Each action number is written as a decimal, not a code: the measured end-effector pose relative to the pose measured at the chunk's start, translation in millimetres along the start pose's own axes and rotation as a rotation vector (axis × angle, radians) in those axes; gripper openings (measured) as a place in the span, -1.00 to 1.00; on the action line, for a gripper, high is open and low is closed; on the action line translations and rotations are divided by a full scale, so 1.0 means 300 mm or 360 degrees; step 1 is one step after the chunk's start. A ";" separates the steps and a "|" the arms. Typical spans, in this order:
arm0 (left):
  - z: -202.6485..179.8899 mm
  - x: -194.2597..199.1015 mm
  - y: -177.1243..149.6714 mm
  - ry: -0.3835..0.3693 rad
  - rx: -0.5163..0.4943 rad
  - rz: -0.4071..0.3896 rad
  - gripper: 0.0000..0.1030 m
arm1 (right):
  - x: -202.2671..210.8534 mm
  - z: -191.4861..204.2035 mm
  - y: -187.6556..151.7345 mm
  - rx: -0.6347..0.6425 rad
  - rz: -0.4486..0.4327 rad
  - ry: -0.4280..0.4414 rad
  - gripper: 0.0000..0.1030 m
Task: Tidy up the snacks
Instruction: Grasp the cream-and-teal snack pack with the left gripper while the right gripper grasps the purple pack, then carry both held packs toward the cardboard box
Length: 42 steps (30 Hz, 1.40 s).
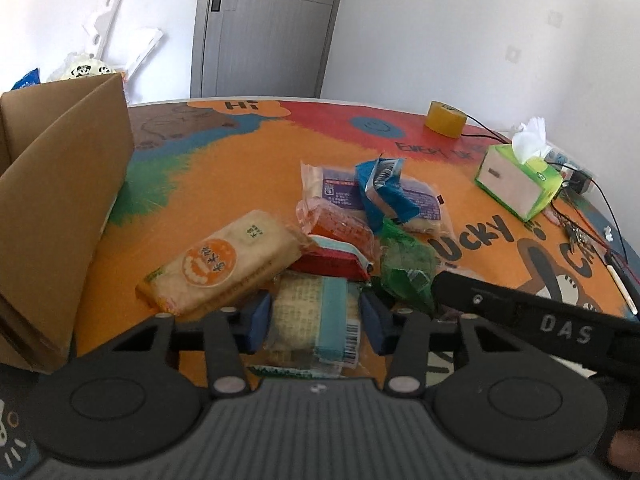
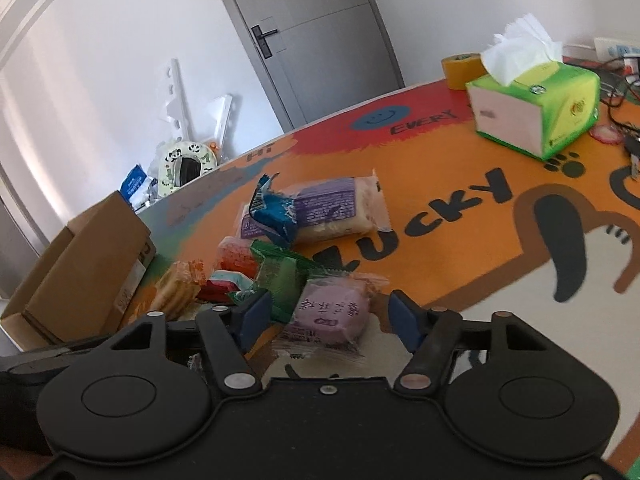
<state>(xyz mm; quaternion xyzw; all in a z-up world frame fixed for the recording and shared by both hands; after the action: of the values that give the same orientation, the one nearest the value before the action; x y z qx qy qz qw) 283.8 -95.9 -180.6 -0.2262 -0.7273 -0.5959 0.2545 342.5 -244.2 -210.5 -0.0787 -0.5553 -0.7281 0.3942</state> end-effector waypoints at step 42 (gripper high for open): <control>0.122 0.412 0.170 -0.0094 0.0067 -0.0403 -0.10 | 0.238 0.296 0.092 0.0171 -0.0258 0.0126 -0.35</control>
<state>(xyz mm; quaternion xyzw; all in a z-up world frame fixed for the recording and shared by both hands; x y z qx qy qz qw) 217.4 -47.3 -69.0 -0.1446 -0.7696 -0.6009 0.1604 283.8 -203.8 -117.4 0.0166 -0.5820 -0.7294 0.3592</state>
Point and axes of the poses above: each gripper's, at about its wrist camera, not at the fingertips, and x roughly against the way its jaws point, z to its left, y to its top, the point moved 9 cm from there along -x, roughly the way its jaws point, and after that the axes turned 1 degree about y, right-handed, at the moved point
